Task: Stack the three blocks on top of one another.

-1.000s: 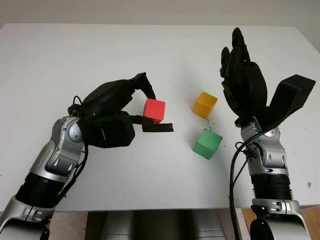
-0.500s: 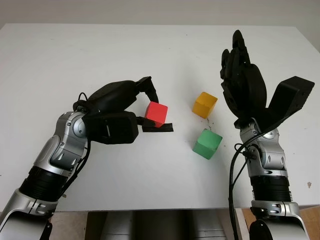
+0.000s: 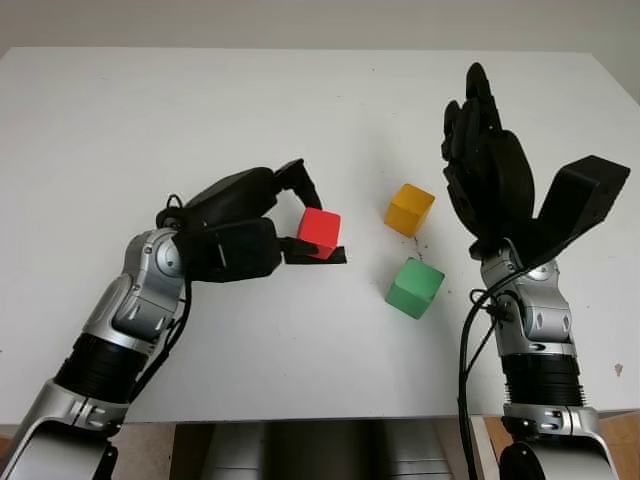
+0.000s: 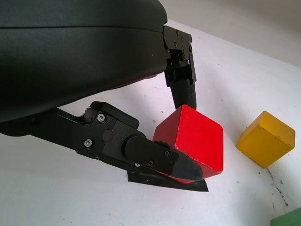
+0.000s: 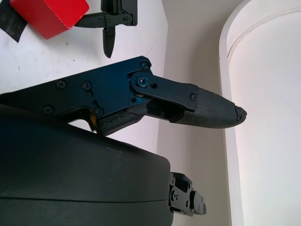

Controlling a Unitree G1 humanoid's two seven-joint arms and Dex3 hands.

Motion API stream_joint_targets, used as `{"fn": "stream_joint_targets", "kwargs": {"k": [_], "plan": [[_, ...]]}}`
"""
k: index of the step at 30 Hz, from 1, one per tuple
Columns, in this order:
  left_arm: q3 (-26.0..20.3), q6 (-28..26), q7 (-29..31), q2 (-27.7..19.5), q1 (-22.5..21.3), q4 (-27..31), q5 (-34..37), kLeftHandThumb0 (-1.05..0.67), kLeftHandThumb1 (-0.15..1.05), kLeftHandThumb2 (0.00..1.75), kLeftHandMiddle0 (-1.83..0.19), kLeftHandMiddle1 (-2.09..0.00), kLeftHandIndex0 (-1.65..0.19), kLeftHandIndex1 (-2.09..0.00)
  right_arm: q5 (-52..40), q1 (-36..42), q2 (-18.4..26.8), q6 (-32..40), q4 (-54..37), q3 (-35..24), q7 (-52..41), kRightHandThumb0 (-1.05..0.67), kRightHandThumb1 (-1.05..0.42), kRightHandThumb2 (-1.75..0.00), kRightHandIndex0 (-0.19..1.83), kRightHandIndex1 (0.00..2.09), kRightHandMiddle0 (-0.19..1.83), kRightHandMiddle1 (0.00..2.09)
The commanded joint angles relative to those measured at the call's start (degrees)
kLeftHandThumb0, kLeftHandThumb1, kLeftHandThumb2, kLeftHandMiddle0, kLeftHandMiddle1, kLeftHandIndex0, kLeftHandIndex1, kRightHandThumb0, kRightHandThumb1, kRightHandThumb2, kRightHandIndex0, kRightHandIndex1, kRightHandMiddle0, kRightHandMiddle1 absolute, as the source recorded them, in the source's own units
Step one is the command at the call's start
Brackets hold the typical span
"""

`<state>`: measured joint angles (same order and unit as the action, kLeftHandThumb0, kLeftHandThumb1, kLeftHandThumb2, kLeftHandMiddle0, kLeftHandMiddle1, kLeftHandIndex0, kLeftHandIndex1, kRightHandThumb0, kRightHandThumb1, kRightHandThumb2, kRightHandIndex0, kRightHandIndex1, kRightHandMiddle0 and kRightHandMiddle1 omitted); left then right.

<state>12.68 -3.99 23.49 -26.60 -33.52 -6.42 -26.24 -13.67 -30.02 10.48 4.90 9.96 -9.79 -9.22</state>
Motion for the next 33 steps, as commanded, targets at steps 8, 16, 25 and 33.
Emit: {"fn": "stream_joint_targets", "kwargs": {"k": [8,16,25,33], "plan": [[1.69,1.24,-3.41,0.53,1.76,-0.15,-2.75,-0.44,1.05,0.17,-0.14,-0.06,-0.16,-1.9,-0.03,0.55,0.0,0.72,-1.81,-0.31,0.3,-0.75,-1.05,-0.69,-0.19,0.0,-0.19,0.0],[2.24,0.56,-3.76,0.41,2.45,0.34,-4.61,-0.43,1.05,0.17,-0.13,-0.05,-0.12,-1.77,-0.35,0.49,0.0,0.78,-1.77,-0.43,0.07,-0.75,-1.05,-0.68,-0.19,0.0,-0.19,0.0],[3.02,-1.37,-1.96,-0.15,2.32,1.76,-6.4,-0.5,1.05,0.09,-0.11,-0.05,-0.12,-1.35,-0.35,0.35,0.17,0.72,-1.49,-0.37,-0.09,-0.75,-1.05,-0.69,-0.19,0.0,-0.19,0.0],[3.45,-1.68,0.02,-1.17,1.95,2.79,-7.3,-0.65,1.05,0.1,0.04,-0.05,-0.11,-0.2,-0.24,0.28,0.09,0.46,-1.21,-0.51,-0.12,-0.75,-1.05,-0.69,-0.19,0.0,-0.19,0.0]]}}
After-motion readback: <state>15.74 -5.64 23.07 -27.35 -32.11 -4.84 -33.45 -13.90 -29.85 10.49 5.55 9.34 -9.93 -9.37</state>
